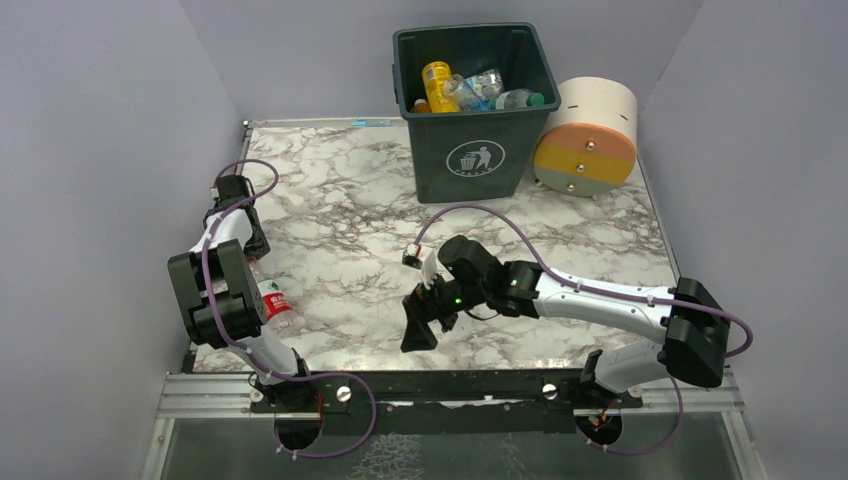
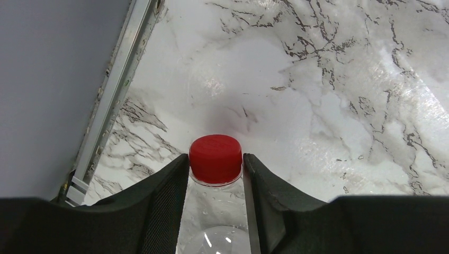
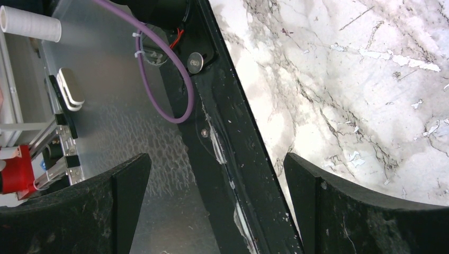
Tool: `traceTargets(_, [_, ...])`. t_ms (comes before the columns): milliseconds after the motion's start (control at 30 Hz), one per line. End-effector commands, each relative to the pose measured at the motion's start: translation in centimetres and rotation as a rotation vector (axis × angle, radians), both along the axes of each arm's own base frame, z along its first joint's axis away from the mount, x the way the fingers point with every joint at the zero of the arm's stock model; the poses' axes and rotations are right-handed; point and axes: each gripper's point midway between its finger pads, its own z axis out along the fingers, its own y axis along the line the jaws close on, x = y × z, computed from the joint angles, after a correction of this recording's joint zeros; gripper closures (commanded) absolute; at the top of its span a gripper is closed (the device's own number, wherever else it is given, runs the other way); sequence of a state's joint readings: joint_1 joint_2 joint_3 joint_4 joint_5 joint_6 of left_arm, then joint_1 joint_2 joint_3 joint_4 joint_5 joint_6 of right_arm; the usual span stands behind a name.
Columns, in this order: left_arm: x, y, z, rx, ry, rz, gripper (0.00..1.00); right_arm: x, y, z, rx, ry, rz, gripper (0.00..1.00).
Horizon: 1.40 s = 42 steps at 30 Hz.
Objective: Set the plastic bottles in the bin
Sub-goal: Pick up the plastic bottle from the corner of the board.
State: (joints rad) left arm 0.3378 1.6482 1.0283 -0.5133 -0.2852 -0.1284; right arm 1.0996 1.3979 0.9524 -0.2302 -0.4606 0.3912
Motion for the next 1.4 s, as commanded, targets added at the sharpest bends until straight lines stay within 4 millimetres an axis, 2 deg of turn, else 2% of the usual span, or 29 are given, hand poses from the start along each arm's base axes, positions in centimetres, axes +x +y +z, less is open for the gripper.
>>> traceTargets(0, [0.9,0.0,0.7,0.001,-0.029,0.006,0.55,-0.1,0.4,0.4,0.013,-0.004,0.017,0.01])
traceTargets(133, [1.7,0.1,1.6,0.004,-0.066,0.011,0.56,-0.1,0.4,0.3,0.009,-0.004,0.016,0.01])
traceTargets(333, [1.7,-0.3,0.3,-0.028,-0.04,0.008,0.57,-0.1,0.4,0.1,0.007,-0.001,0.014,0.01])
traceTargets(467, [1.9,-0.4,0.0,-0.035,-0.042,0.009,0.53,0.0,0.4,-0.1,0.003,-0.001,0.012,0.01])
traceTargets(633, [2.7,-0.8,0.7,-0.06,-0.085,0.002,0.63,0.0,0.5,-0.2,0.001,0.001,0.015,0.01])
traceTargets(767, [3.8,-1.4,2.3,-0.094,-0.15,-0.009,0.7,0.1,0.7,-0.1,0.003,0.0,0.015,0.01])
traceTargets(1067, [5.9,-3.0,6.9,-0.161,-0.318,-0.034,0.71,0.1,0.6,-0.3,-0.001,0.002,0.003,0.0])
traceTargets(1367, [7.6,-5.4,9.3,-0.279,-0.41,-0.102,0.71,0.7,1.0,0.3,0.013,-0.01,-0.026,0.01])
